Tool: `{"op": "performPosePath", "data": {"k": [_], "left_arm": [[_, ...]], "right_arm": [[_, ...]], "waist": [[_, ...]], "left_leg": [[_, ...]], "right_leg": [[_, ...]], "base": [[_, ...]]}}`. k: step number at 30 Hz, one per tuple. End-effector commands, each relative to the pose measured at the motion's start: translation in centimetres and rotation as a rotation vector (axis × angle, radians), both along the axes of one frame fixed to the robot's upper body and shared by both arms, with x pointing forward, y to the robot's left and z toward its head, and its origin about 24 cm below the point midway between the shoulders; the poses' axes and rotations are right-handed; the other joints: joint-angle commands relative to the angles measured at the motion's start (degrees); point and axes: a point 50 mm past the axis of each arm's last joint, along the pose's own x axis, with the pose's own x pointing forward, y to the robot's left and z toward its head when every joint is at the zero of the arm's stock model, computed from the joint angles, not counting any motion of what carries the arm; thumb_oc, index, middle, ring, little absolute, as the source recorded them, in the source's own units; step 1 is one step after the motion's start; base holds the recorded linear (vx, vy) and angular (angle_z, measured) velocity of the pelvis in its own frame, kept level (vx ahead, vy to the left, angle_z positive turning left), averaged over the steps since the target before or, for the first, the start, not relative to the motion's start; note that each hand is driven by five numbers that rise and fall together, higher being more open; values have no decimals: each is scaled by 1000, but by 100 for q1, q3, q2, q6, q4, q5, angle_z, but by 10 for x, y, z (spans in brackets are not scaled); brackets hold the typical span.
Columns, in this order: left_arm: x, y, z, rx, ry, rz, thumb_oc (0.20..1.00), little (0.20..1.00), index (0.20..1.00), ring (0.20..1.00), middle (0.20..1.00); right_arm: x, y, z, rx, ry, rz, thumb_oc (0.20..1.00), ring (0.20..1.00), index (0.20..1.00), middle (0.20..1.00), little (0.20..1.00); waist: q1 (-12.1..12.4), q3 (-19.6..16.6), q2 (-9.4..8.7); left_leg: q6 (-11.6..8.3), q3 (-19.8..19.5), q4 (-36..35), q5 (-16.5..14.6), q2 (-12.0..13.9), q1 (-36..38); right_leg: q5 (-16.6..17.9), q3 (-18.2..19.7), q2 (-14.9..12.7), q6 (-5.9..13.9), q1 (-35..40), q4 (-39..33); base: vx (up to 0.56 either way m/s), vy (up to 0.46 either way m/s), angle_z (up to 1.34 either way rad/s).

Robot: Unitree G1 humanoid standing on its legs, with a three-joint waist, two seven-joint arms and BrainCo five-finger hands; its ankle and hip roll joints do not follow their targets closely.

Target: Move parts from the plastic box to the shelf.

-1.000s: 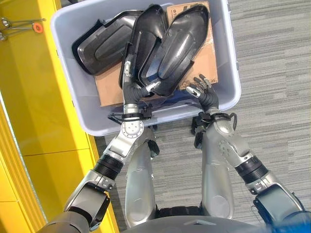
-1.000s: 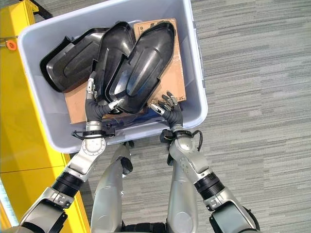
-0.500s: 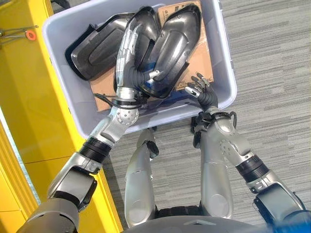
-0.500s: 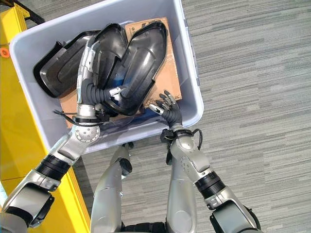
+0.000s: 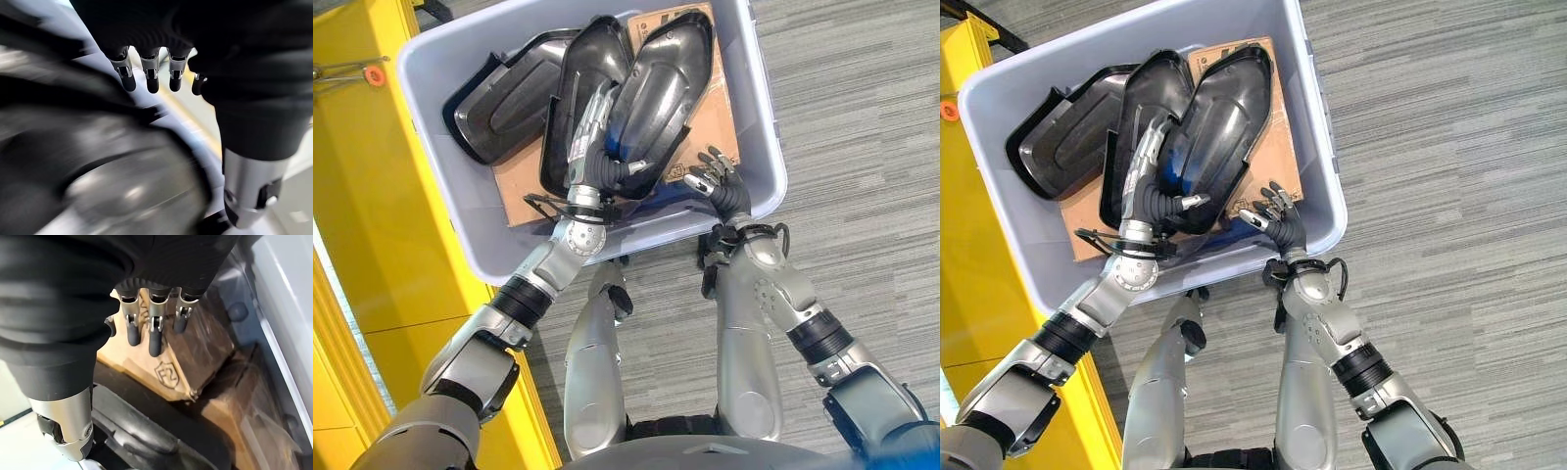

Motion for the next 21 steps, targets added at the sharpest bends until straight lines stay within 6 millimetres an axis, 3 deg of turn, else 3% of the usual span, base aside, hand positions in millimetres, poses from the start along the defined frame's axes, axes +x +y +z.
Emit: {"op": "performPosePath", "data": {"k": [1, 5, 8, 12, 15, 21], "left_arm": [[2, -4, 7, -107, 11, -34, 1000, 1000, 1000, 1000, 1000], [3, -5, -8, -322, 109, -29, 1000, 1000, 1000, 1000, 1000], [2, 3, -21, -492, 111, 99, 1000, 1000, 1000, 1000, 1000], [4, 8, -26, -544, 122, 150, 1000, 1000, 1000, 1000, 1000], [3, 11, -23, -547, 84, 185, 1000, 1000, 1000, 1000, 1000], [-2, 13, 5, -586, -144, 196, 1000, 1000, 1000, 1000, 1000]], "right_arm": [[-4, 1, -11, 3, 42, -5, 1000, 1000, 1000, 1000, 1000], [-3, 1, -10, 7, 41, -8, 1000, 1000, 1000, 1000, 1000], [-2, 7, -10, 21, 40, -6, 1000, 1000, 1000, 1000, 1000], [-2, 10, -9, 33, 39, 0, 1000, 1000, 1000, 1000, 1000], [-3, 11, -9, 42, 48, -1, 1000, 1000, 1000, 1000, 1000], [-3, 12, -8, 50, 52, 5, 1000, 1000, 1000, 1000, 1000]], "waist": [[45, -138, -111], [59, -138, -134], [84, -138, -197], [105, -138, -252], [123, -138, -305], [142, -138, -363]], "left_leg": [[-726, -86, 831, -875, 337, -98], [-734, -91, 840, -861, 344, -157], [-749, -128, 877, -867, 365, -243], [-754, -158, 906, -875, 386, -293], [-761, -178, 943, -881, 416, -332], [-757, -204, 957, -899, 434, -348]], "right_leg": [[657, -125, 17, 451, 83, -1075], [668, -148, 21, 439, 31, -1077], [661, -168, 36, 432, -20, -1061], [676, -191, 43, 432, -47, -1059], [681, -227, 42, 423, -52, -1052], [679, -242, 36, 407, -40, -1058]], "base": [[0, 0, 0], [0, 0, 0], [-8, -45, 2], [-4, -64, 1], [8, -48, 1], [11, -30, 2]]}}
